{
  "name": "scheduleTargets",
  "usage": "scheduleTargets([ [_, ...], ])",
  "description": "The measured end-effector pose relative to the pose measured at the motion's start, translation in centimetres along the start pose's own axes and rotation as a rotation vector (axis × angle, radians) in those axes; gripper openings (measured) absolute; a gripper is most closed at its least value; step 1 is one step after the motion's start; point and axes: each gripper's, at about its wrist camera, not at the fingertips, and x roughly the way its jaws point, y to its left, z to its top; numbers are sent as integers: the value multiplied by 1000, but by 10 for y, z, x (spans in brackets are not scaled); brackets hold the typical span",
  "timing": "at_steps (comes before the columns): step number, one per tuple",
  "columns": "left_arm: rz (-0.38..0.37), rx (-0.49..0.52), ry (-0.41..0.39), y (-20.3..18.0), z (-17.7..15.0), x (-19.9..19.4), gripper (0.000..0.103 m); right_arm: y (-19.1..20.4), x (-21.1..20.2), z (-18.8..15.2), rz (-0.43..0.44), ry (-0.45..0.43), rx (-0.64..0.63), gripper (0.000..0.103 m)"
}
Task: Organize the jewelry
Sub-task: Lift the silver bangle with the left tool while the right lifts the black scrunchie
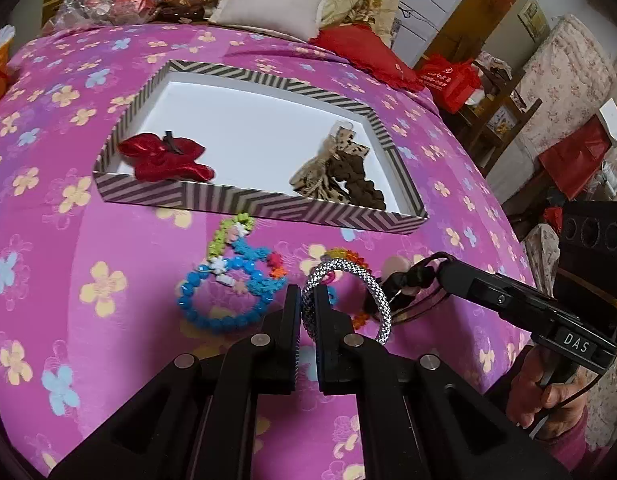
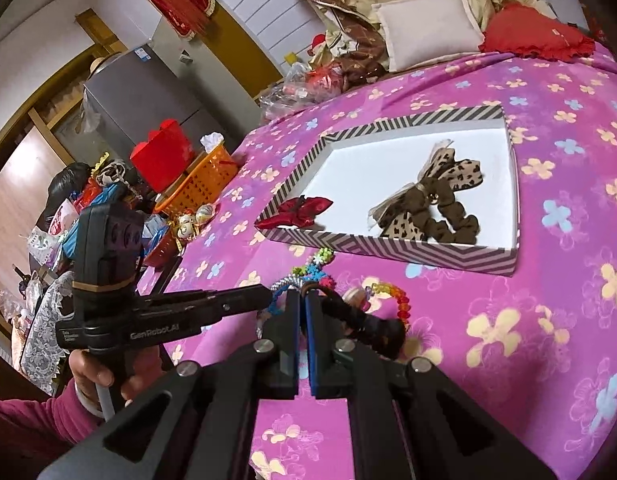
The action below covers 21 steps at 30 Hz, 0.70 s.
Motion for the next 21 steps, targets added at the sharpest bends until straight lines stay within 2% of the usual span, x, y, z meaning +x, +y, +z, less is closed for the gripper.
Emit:
scheduleTargets([
  [3, -6, 4, 16, -5, -1, 7, 0, 4, 0, 0, 9, -1, -5, 3],
  [6, -44, 13, 30, -13, -4, 12, 0, 5, -1, 1, 11, -1, -12, 2],
  [18, -148, 45, 41, -24, -7, 5, 0, -3, -3, 3, 27, -8, 24, 3],
  [21, -141, 30, 19, -22, -4, 0, 0, -2, -4, 4, 85, -14, 48, 3],
])
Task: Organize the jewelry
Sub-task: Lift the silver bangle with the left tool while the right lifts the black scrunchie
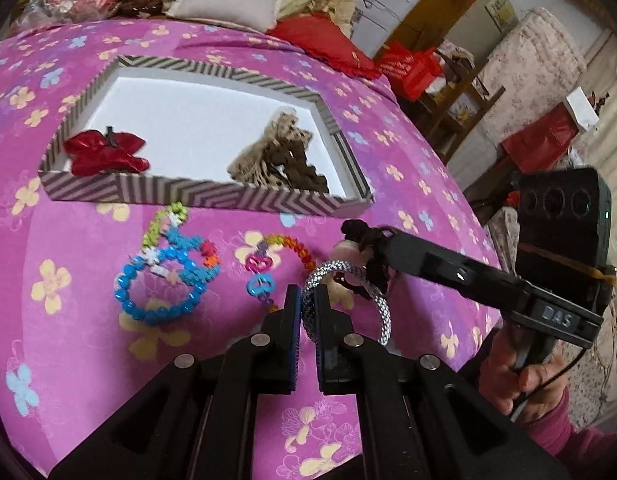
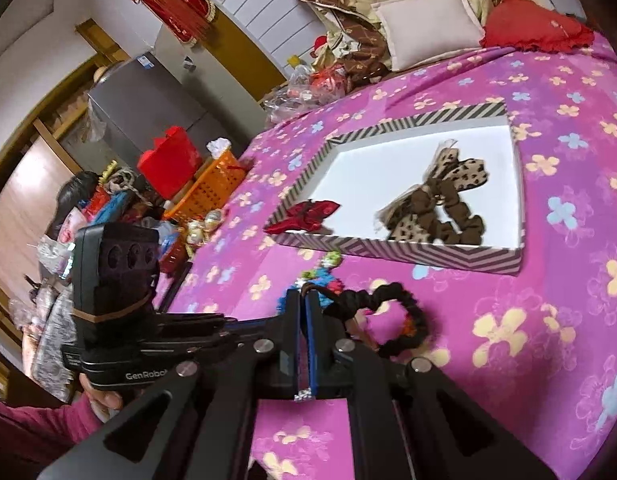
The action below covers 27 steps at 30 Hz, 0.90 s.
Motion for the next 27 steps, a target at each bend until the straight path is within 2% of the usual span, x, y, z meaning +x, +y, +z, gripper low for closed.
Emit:
scheduleTargets([
  [5, 48, -31, -54, 9, 8, -16, 0, 9, -4, 6, 10, -15, -20, 3],
  [12, 72, -53, -100, 18, 13, -34, 0, 15, -7, 15, 24, -31, -32, 3],
  [16, 70, -56, -112, 18, 15, -40, 0, 18, -10, 20, 61, -48, -23, 3],
  [27, 86, -60, -145, 19, 20, -54, 0, 26, -11, 33, 32, -59, -56, 3],
])
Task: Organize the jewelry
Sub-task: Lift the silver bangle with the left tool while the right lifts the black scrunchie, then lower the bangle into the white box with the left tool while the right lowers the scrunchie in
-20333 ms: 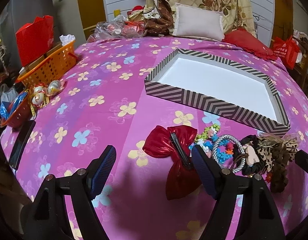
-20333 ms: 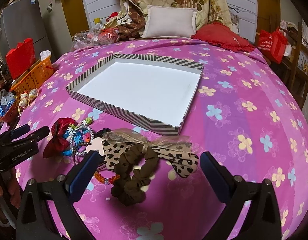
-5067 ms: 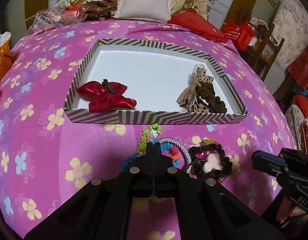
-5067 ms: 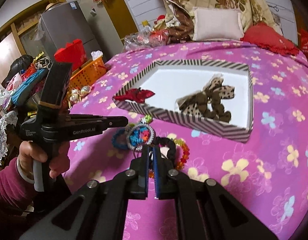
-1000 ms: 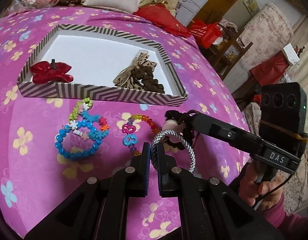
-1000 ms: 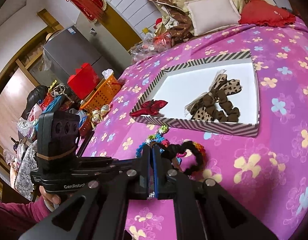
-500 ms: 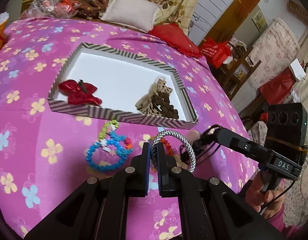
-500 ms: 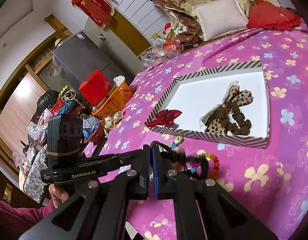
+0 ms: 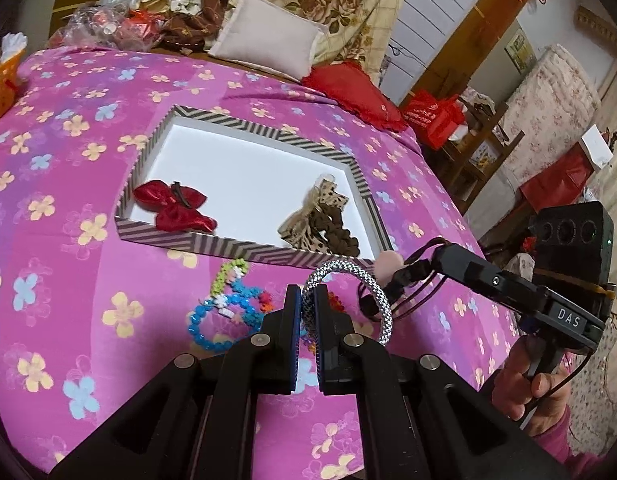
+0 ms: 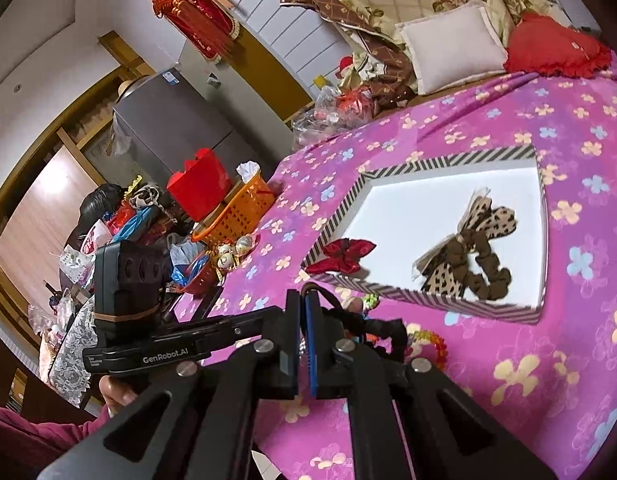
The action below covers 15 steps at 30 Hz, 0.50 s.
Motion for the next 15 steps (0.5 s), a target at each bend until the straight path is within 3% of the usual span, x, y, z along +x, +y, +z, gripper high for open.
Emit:
scheduleTargets([
  [15, 107, 26, -24, 8, 21, 9, 0, -6, 11, 23, -21, 4, -20, 3],
])
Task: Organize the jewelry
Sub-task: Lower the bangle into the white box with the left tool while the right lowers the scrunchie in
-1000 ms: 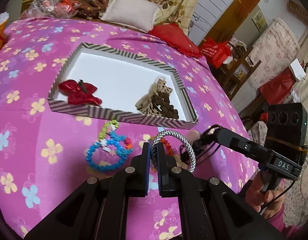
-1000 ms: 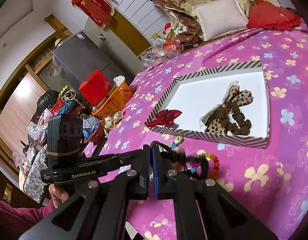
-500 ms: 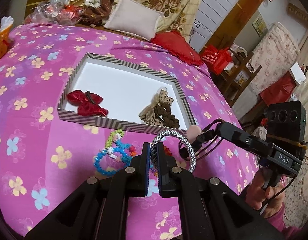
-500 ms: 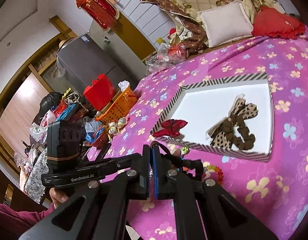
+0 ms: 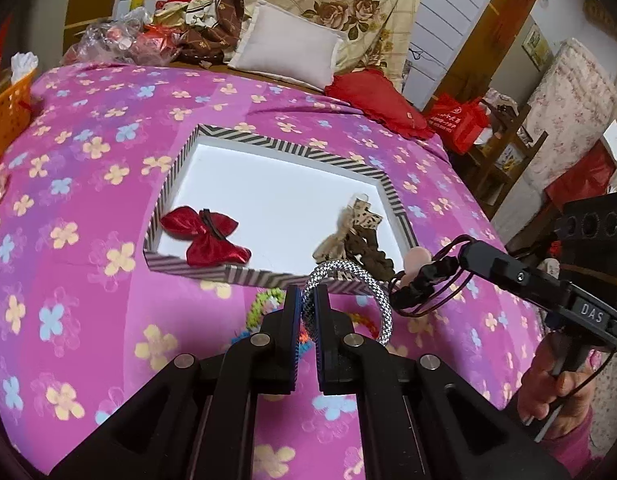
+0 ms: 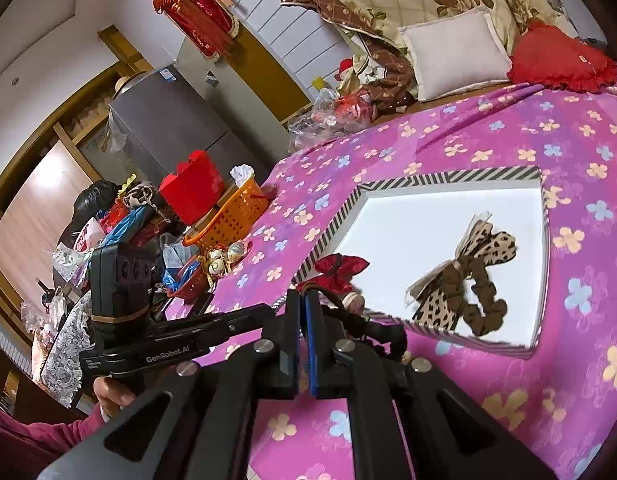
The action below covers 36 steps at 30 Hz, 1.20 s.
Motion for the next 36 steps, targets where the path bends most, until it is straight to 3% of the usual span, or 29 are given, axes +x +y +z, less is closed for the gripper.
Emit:
scheduleTargets([
  [16, 55, 3, -7, 10, 35, 24, 0, -15, 12, 19, -23, 2, 5, 3],
  [36, 136, 35, 12, 11, 57, 65, 0, -36, 33, 34, -33, 10, 35, 3],
])
